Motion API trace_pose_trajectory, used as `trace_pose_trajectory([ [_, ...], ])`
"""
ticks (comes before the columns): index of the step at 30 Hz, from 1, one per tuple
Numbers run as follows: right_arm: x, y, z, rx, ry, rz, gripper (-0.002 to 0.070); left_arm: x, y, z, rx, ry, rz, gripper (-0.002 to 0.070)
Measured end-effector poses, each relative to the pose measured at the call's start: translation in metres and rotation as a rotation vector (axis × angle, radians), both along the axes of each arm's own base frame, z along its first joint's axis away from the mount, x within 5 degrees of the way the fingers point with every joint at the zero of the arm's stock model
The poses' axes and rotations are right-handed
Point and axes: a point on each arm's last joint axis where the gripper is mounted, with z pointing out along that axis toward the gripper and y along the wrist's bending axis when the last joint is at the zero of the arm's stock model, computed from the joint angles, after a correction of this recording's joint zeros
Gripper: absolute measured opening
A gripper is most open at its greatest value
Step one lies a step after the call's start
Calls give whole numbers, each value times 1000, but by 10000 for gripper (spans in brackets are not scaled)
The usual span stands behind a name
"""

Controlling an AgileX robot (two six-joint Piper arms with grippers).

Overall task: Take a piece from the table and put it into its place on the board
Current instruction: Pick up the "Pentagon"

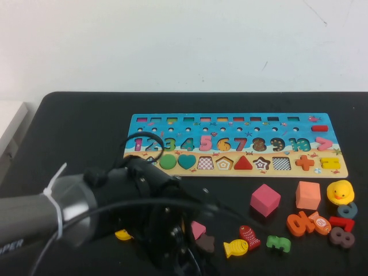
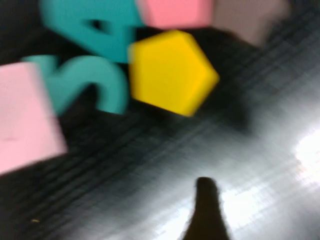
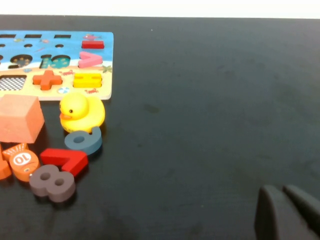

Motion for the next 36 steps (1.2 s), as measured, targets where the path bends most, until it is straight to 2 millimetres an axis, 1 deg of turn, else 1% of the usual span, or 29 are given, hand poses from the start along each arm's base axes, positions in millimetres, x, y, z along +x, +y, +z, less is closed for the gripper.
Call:
trace_pose_trajectory([
  [2, 0, 0, 0, 0, 0, 0, 19, 10, 4, -3, -10, -6, 75, 476],
  [4, 0, 0, 0, 0, 0, 0, 18, 17, 8, -7, -16, -12, 118, 492],
  [7, 0, 0, 0, 0, 0, 0, 18, 23, 9, -12, -27, -21, 147, 501],
  [11, 0, 0, 0, 0, 0, 0, 19, 26, 6, -20, -30, -13, 156, 503],
  [14, 0, 0, 0, 0, 0, 0, 18, 27, 4, -30, -23, 6, 164, 496],
  [17, 0, 0, 0, 0, 0, 0, 19, 28, 3, -35, -14, 13, 163, 470],
  [20, 0, 0, 0, 0, 0, 0, 18, 30, 2, -36, -19, 0, 160, 447],
  [23, 0, 0, 0, 0, 0, 0, 18, 32, 1, -36, -32, -18, 159, 440],
  [36, 0, 0, 0, 0, 0, 0, 19, 39, 1, -37, -17, -105, 101, 437],
])
